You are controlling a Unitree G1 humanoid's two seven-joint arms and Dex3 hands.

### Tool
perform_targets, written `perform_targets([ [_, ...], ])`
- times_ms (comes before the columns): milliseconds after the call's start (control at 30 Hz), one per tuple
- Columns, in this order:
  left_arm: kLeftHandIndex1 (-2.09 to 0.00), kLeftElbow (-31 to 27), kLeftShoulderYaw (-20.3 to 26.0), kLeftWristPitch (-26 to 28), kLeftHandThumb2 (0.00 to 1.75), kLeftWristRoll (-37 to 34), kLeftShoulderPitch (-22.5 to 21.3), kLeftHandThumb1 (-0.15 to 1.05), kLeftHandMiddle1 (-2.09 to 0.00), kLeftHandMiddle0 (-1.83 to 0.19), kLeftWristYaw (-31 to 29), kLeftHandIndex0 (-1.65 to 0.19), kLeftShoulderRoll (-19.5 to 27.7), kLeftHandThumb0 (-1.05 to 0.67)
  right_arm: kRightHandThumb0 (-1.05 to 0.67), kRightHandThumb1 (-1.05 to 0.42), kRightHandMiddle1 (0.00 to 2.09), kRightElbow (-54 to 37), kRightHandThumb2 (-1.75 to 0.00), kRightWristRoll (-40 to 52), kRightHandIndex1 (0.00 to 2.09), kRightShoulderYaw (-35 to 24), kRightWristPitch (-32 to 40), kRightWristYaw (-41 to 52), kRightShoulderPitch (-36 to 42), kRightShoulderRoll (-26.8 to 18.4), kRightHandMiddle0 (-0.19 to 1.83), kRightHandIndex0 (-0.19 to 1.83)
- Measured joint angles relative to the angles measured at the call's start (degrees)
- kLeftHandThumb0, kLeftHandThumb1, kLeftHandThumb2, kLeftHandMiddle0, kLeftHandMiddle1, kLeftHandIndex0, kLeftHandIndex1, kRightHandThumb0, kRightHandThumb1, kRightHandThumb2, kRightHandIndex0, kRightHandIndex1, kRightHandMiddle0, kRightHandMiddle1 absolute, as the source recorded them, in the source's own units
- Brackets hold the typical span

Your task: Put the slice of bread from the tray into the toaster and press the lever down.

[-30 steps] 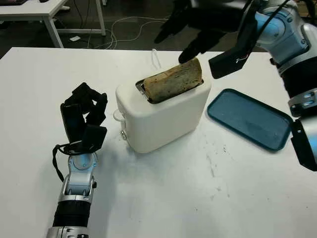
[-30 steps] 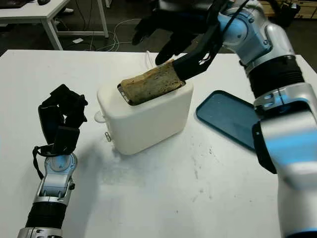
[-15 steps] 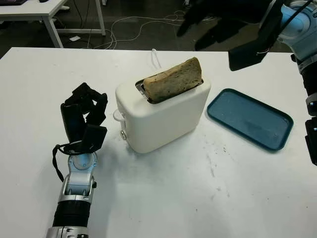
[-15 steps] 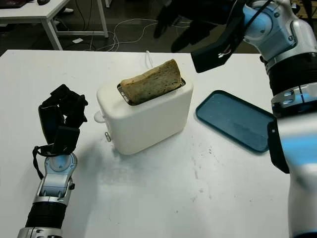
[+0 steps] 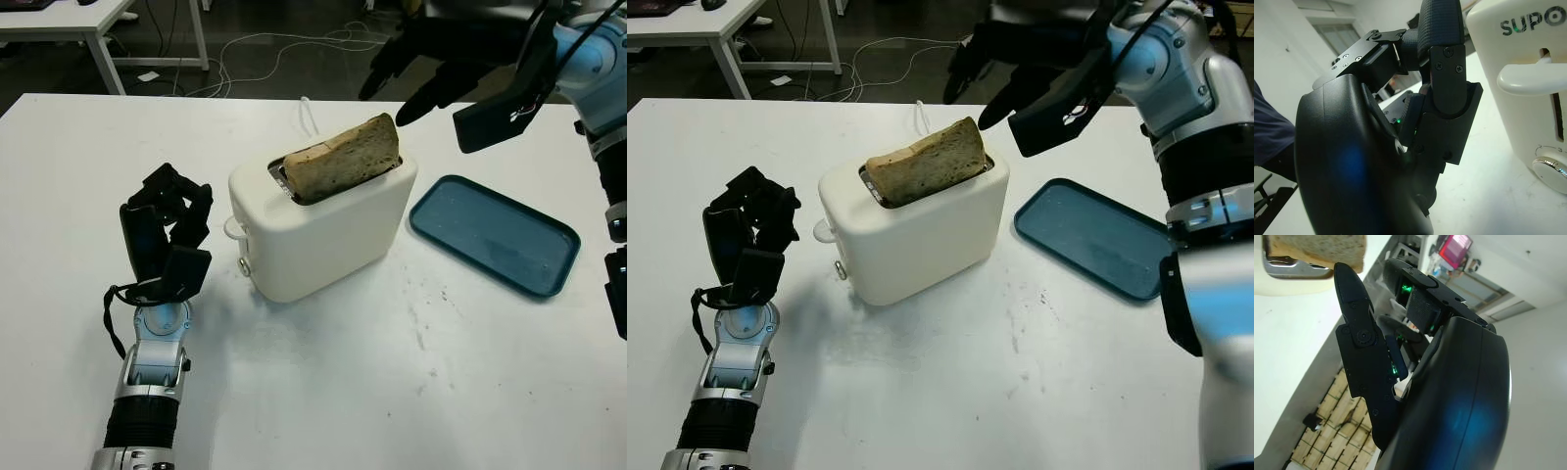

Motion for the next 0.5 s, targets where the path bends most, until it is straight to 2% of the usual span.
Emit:
perform_targets([
  [200,-1.57,0.0,0.0,0.0,0.37,0.0,0.0,0.9,-1.59,-1.22,0.0,-0.92,0.0,-0.81,-0.56,-0.84,0.01,0.4,0.0,0.0,0.52,1.1,0.1,0.3,0.3,0.6,0.92,0.58],
  [500,-1.56,-0.1,0.0,0.0,0.37,0.1,0.0,0.91,-1.58,-1.21,0.4,-0.91,-0.1,-0.82,-0.57,-0.83,0.02,0.5,0.0,-0.5,0.53,2.7,0.4,0.8,0.9,1.3,0.95,0.61],
])
